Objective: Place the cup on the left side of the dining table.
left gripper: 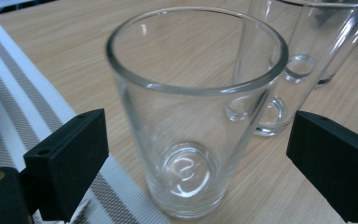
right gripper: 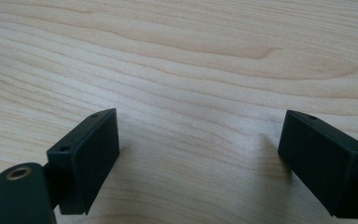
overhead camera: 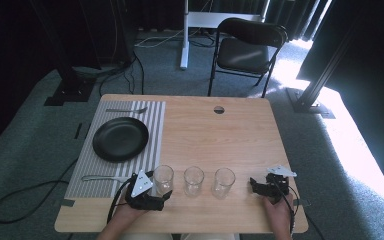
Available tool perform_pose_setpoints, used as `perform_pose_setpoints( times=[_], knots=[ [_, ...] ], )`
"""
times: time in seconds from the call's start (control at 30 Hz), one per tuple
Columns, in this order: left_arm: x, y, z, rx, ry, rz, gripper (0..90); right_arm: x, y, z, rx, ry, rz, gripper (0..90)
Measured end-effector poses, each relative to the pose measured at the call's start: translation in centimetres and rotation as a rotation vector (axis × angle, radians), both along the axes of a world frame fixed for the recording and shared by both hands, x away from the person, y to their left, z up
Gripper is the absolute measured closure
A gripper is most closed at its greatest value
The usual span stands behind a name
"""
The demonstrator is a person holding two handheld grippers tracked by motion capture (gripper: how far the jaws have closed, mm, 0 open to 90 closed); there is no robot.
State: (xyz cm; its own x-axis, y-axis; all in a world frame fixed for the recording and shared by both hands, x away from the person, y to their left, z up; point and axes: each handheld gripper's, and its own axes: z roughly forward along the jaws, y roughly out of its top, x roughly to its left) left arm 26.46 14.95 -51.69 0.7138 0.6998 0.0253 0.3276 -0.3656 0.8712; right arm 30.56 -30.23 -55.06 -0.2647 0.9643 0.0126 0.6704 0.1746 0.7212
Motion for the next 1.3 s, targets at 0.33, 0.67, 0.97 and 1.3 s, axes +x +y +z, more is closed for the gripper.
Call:
perform_pose_setpoints(
  times=[0.33,0.67,0.97,1.3],
  knots=[
    [-0.1,-0.7,0.1,-0.06,-0.075,0.056,6.0,0.0,0.0,0.0,0.0,0.0,0.0,11.8],
    [0.5,-1.0,-0.1,-0.082,-0.091,0.074,6.0,0.0,0.0,0.0,0.0,0.0,0.0,11.8],
    [0.7,-1.4,-0.2,-0.096,-0.137,0.071,15.7,0.0,0.0,0.0,0.0,0.0,0.0,11.8],
    [0.7,-1.4,-0.1,-0.128,-0.12,0.093,28.5,0.0,0.0,0.0,0.0,0.0,0.0,11.8]
  ],
)
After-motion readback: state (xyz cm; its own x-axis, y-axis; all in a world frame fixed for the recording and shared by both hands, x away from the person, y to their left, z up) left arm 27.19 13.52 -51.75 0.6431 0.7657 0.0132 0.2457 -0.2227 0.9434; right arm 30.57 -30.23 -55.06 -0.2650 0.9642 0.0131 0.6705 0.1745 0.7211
